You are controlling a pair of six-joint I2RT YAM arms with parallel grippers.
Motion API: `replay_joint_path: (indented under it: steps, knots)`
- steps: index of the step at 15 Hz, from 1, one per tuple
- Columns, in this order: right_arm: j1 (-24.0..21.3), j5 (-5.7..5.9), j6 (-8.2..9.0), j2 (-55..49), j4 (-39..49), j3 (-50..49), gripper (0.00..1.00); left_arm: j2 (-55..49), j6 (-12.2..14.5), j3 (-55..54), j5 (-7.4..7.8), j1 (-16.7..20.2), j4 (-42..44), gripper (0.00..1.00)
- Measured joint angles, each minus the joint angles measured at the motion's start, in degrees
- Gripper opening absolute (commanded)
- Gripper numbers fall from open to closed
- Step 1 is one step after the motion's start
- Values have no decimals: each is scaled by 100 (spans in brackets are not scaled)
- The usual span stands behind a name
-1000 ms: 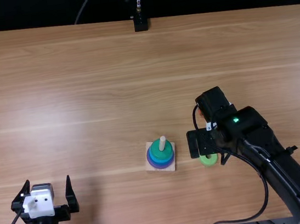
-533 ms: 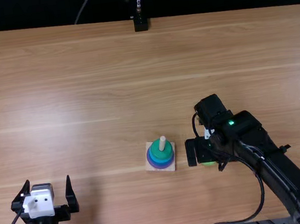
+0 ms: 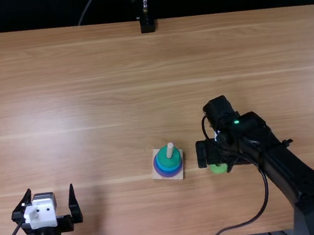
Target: Build the Hanoi tower: stack the rings onto the peg from bottom to top in this color order: purple, dark blue, light blue, dark green, light green, yellow, orange.
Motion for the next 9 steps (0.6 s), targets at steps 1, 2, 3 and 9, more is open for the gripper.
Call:
replay_joint_path:
  steps: [1, 2, 3, 9]
  knots:
    - [-70, 33, 2, 0, 61, -26, 100, 0, 2, 0, 0, 0, -2, 100]
    - [-116, 44, 2, 0, 90, -26, 100, 0, 4, 0, 2, 0, -2, 100]
    - [-127, 55, 2, 0, 87, -26, 100, 0, 4, 0, 0, 0, -2, 100]
    - [-125, 70, 55, 153, 164, -251, 100, 0, 2, 0, 0, 0, -4, 100]
